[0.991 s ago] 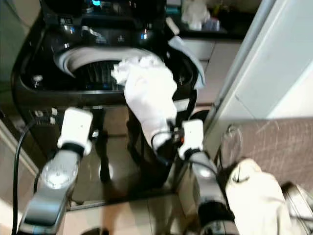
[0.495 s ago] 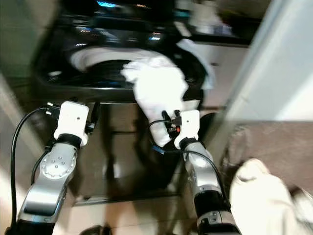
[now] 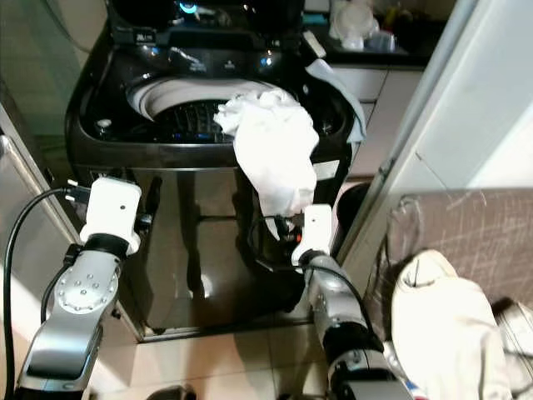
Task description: Clothes washing
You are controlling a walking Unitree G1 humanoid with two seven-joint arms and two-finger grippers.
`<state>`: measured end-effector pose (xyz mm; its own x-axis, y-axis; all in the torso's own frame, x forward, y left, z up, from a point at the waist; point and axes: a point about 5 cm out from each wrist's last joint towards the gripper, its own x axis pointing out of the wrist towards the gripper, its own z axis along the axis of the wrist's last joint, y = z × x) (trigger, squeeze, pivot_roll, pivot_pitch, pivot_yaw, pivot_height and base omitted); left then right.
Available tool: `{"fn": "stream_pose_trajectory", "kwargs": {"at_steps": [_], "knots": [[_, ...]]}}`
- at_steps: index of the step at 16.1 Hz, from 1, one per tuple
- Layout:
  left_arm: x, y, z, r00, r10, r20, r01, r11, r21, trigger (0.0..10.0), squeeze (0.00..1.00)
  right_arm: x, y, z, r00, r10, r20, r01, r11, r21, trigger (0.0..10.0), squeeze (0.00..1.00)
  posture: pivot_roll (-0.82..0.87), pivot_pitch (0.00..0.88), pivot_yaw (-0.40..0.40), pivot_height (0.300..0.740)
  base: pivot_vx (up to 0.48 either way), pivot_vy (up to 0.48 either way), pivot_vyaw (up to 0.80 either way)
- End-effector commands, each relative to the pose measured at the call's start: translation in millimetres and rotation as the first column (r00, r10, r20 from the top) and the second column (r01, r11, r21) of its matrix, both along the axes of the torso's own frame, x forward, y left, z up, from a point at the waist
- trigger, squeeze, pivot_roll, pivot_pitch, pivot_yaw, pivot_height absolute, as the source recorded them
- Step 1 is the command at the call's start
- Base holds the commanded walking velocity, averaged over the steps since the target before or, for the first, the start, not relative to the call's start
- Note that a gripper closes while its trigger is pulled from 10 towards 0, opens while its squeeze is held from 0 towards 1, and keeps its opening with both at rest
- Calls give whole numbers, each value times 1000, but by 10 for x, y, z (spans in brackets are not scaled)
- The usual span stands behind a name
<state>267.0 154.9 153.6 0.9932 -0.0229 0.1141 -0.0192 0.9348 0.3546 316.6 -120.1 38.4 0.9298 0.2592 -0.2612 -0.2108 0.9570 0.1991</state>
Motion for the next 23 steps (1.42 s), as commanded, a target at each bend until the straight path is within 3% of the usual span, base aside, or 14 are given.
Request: {"fn": "stream_pose_trajectory", "kwargs": {"at_steps": [1, 4, 6, 10, 13, 15, 17, 19, 20, 22, 23], "knots": [[-22, 4, 9, 1000, -4, -4, 4, 1000, 4, 10000, 0, 53, -12, 30, 1000, -11, 9, 11, 1000, -27, 10000, 0, 128, 72, -21, 740, 0, 0, 0], [-67, -55, 8, 995, -95, -24, 93, 993, -71, 10000, 0, 110, 3, 25, 998, -56, -3, 55, 995, -80, 10000, 0, 157, 140, -2, 740, 0, 0, 0], [-146, -107, 56, 972, -228, -48, 222, 969, -104, 10000, 0, 184, -4, 74, 998, -68, 12, 69, 986, -153, 10000, 0, 199, 196, 3, 740, 0, 0, 0], [-339, 32, 65, 979, -185, -81, 177, 979, -97, 10000, 0, 295, -56, 173, 995, -100, 28, 104, 964, -245, 10000, 0, 256, 233, 2, 740, 0, 0, 0], [-385, 41, 72, 978, -189, -91, 181, 979, -94, 10000, 0, 348, -75, 233, 992, -121, 42, 128, 952, -280, 10000, 0, 270, 229, -8, 740, 0, 0, 0], [-343, 18, -14, 978, -171, -120, 164, 984, -72, 10000, 0, 410, 69, 439, 983, -49, 177, 85, 976, -199, 10000, 0, 222, 163, -48, 740, 0, 0, 0], [-322, 50, -32, 984, -137, -117, 126, 987, -97, 10000, 0, 377, 119, 516, 964, 3, 267, 49, 981, -187, 10000, 0, 191, 137, -62, 740, 0, 0, 0], [-200, 9, -55, 990, -109, -86, 97, 986, -133, 10000, 0, 181, 96, 802, 888, 50, 458, 18, 989, -144, 10000, 0, 101, 76, -82, 740, 0, 0, 0], [-154, -51, -41, 991, -115, -67, 104, 983, -151, 10000, 0, 80, 91, 908, 854, 83, 514, 6, 986, -169, 10000, 0, 93, 71, -83, 740, 0, 0, 0], [-29, -214, -15, 987, -155, -34, 147, 974, -171, 10000, 0, 16, 80, 966, 814, 119, 568, -10, 982, -190, 10000, 0, 25, 23, -65, 740, 0, 0, 0], [30, -292, -1, 984, -175, -15, 170, 972, -160, 10000, 0, 3, 48, 909, 830, 108, 548, -4, 982, -187, 10000, 0, 17, 18, -59, 740, 0, 0, 0]]}}
